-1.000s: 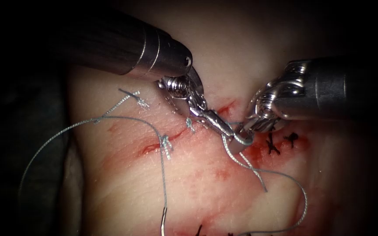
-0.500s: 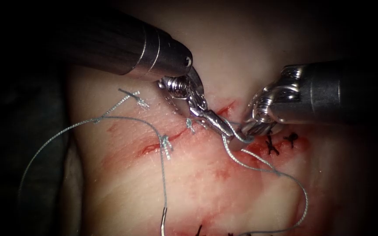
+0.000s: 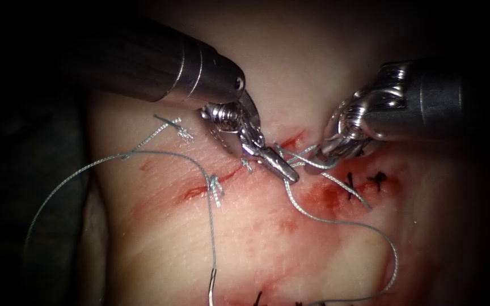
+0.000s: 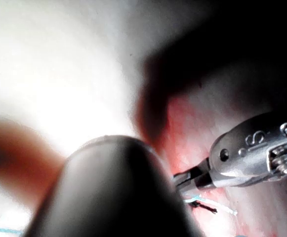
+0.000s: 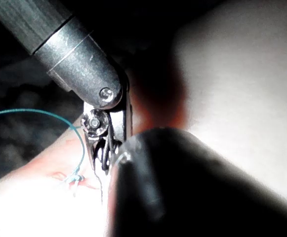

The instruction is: Wound Closure

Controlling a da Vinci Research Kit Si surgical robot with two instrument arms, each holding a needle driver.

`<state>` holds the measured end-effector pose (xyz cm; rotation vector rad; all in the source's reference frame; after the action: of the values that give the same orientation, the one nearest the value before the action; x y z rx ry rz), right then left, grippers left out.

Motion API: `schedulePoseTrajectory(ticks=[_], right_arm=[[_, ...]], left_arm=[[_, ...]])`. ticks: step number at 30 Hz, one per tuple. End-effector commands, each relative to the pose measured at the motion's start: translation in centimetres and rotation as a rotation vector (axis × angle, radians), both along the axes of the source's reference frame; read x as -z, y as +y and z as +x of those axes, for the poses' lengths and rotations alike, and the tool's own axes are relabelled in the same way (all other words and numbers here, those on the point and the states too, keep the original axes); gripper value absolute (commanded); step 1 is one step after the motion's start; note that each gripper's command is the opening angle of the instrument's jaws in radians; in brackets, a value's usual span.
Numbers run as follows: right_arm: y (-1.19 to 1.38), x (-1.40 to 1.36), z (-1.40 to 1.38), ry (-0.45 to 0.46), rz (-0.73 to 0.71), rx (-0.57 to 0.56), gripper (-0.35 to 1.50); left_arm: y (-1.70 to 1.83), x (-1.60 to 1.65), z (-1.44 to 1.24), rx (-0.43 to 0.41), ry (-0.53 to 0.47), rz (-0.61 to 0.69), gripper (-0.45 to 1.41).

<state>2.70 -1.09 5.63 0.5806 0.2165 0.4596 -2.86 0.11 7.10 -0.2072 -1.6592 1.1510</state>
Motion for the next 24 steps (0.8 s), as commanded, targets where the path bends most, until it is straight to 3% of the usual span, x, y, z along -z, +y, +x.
schedulePoseTrajectory(ticks=[1, 12, 19, 24], right_arm=[[0.14, -0.01, 0.08, 0.007, -0.01, -0.005, -0.35], [0.38, -0.23, 0.12, 0.049, -0.024, -0.092, -0.35], [0.43, -0.19, 0.15, 0.105, 0.028, -0.169, -0.35], [0.48, -0.2, 0.17, 0.093, 0.028, -0.198, -0.35]], left_arm=[[-0.02, -0.04, -0.04, -0.006, 0.003, -0.005, -0.45], [-0.25, -0.02, 0.01, -0.086, 0.028, 0.029, -0.45], [-0.25, -0.03, 0.0, -0.102, 0.023, 0.029, -0.45], [-0.25, -0.03, 0.0, -0.11, 0.02, 0.029, -0.45]])
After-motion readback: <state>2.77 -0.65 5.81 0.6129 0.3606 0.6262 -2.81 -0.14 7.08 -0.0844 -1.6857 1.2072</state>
